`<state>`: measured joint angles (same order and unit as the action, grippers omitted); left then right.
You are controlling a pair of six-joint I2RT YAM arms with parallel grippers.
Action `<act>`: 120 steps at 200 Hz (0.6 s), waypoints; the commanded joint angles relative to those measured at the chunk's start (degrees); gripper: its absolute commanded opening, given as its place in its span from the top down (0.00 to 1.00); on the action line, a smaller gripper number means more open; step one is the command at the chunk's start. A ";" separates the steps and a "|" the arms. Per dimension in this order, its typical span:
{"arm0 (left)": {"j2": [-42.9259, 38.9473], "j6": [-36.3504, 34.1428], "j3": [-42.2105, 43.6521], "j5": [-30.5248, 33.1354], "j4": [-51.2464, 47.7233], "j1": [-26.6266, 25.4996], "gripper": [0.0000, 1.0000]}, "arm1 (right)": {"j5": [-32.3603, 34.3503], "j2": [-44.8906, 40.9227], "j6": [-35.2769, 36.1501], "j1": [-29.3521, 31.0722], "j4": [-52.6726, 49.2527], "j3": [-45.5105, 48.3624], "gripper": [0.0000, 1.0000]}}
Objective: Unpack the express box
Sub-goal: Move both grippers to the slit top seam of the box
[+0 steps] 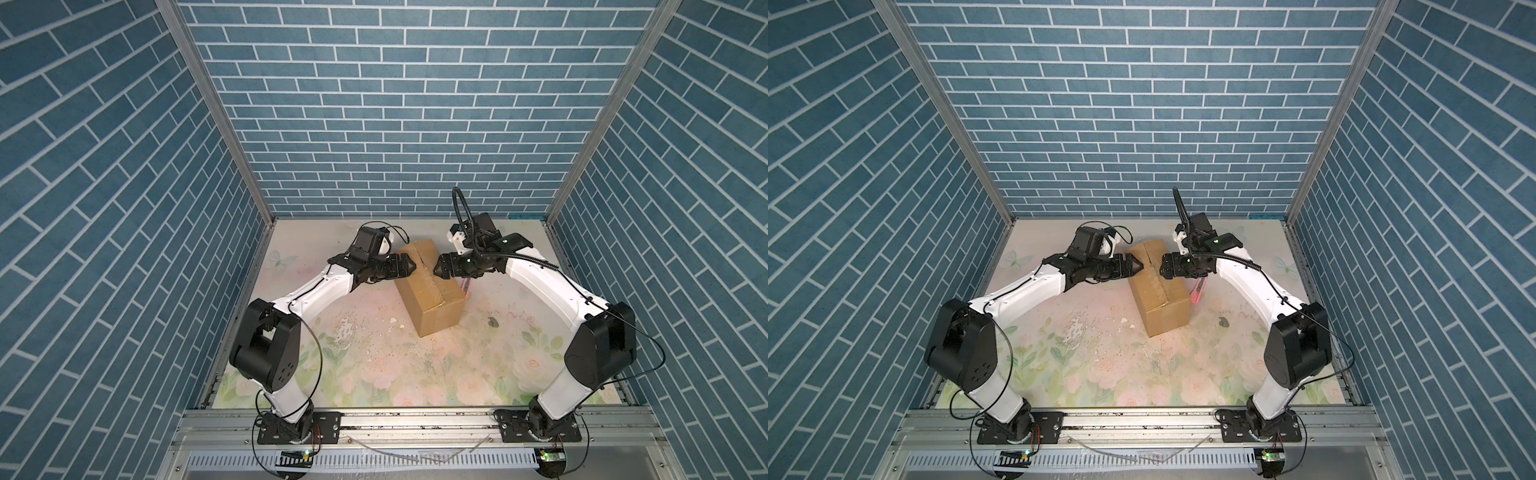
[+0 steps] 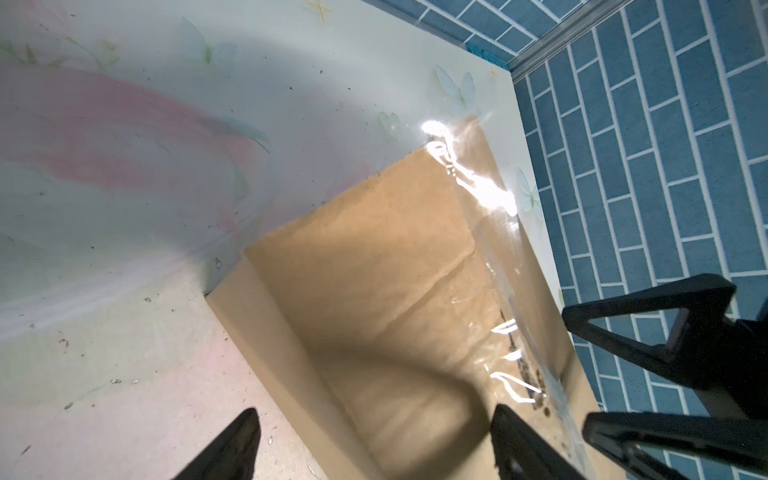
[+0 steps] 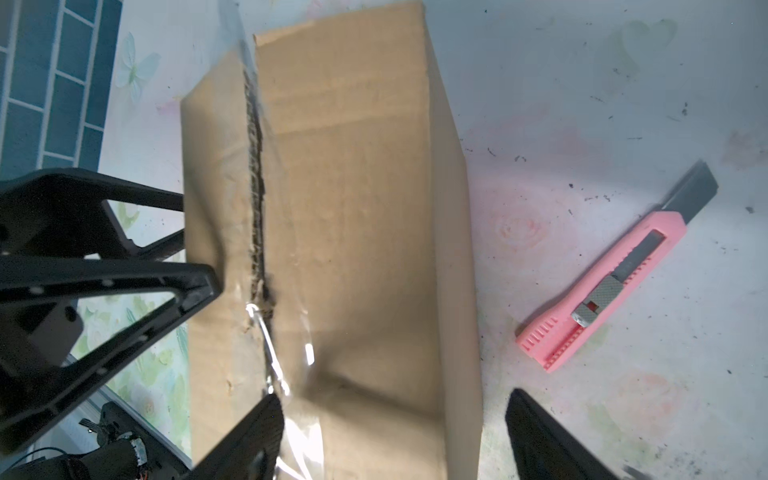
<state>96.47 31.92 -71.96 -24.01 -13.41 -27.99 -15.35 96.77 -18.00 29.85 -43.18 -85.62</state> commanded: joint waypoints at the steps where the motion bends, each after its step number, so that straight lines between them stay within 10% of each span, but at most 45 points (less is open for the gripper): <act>1: 0.82 -0.74 -2.21 -0.58 -0.40 -0.25 0.12 | -1.38 1.98 3.40 -0.06 -2.14 -1.94 0.18; 120: 3.59 -3.26 -4.76 -1.30 -4.15 -0.28 0.12 | 3.32 2.69 -5.29 3.56 -1.09 1.52 0.28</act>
<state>99.24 30.57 -74.78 -24.93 -15.42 -28.05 -16.29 99.15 -19.64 31.40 -42.41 -85.62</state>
